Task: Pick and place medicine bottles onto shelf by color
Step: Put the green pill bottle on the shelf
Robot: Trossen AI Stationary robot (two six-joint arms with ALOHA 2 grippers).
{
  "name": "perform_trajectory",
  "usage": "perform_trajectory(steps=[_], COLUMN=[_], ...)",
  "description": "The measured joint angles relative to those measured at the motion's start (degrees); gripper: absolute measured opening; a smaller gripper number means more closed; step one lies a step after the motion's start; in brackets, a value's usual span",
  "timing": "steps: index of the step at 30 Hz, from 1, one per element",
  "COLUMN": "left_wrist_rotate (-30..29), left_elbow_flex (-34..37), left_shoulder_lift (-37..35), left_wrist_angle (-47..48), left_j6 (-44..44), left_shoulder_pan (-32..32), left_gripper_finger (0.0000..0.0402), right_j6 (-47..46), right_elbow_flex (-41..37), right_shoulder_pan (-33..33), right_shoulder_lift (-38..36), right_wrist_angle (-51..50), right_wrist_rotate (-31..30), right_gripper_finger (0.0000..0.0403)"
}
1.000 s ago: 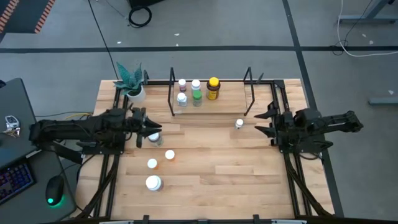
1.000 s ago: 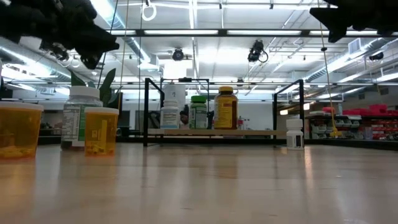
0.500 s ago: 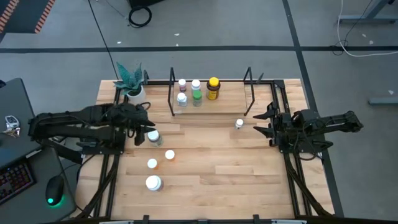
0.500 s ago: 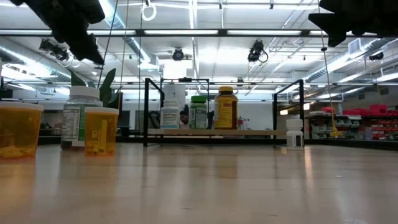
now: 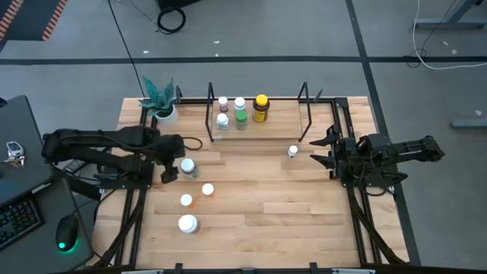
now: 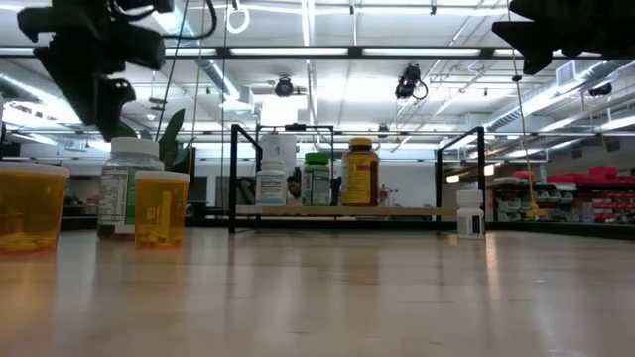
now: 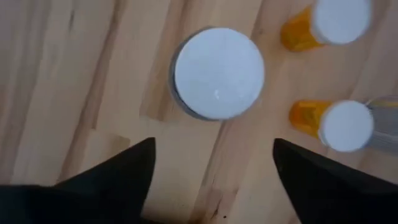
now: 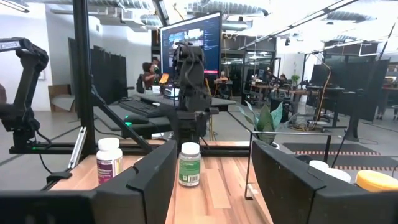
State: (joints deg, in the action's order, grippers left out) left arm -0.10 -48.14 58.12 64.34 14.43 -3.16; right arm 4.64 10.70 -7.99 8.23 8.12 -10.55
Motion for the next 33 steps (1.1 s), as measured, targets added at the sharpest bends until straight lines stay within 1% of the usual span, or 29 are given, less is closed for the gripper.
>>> perform_trajectory(steps=[4, 7, 12, 17, 20, 24, 33], left_wrist_rotate=[0.0, 0.28, 2.19, 1.27, 1.2, 1.24, 1.18], left_elbow_flex=[0.0, 0.0, 0.0, 0.0, 0.0, 0.01, -0.04], left_shoulder_lift=[4.91, 8.23, 12.66, 17.31, 19.44, 21.84, 23.26], left_wrist_angle=[-1.55, -4.79, -11.02, -10.49, -10.78, -10.74, -10.73], left_j6=[0.9, 0.89, 0.39, 0.03, 0.19, 0.31, 0.6], left_shoulder_pan=[0.22, 0.18, 0.28, 0.31, 0.31, 0.31, 0.31], left_gripper_finger=[0.0368, 0.0383, 0.0389, 0.0388, 0.0379, 0.0355, 0.0277], right_j6=[-0.01, 0.0, 0.01, 0.01, 0.01, 0.01, 0.01], right_elbow_flex=[0.0, 0.0, 0.0, 0.0, 0.0, 0.0, 0.0], right_shoulder_pan=[0.0, 0.0, 0.0, 0.0, 0.0, 0.0, 0.0], right_shoulder_lift=[0.0, 0.0, 0.0, 0.0, 0.0, 0.0, 0.0], right_wrist_angle=[0.0, 0.0, 0.0, 0.07, -0.03, -0.02, -0.02], right_wrist_rotate=[0.0, 0.0, 0.0, 0.0, 0.01, 0.04, 0.09], right_gripper_finger=[0.0217, 0.0217, 0.0218, 0.0218, 0.0218, 0.0218, 0.0218])
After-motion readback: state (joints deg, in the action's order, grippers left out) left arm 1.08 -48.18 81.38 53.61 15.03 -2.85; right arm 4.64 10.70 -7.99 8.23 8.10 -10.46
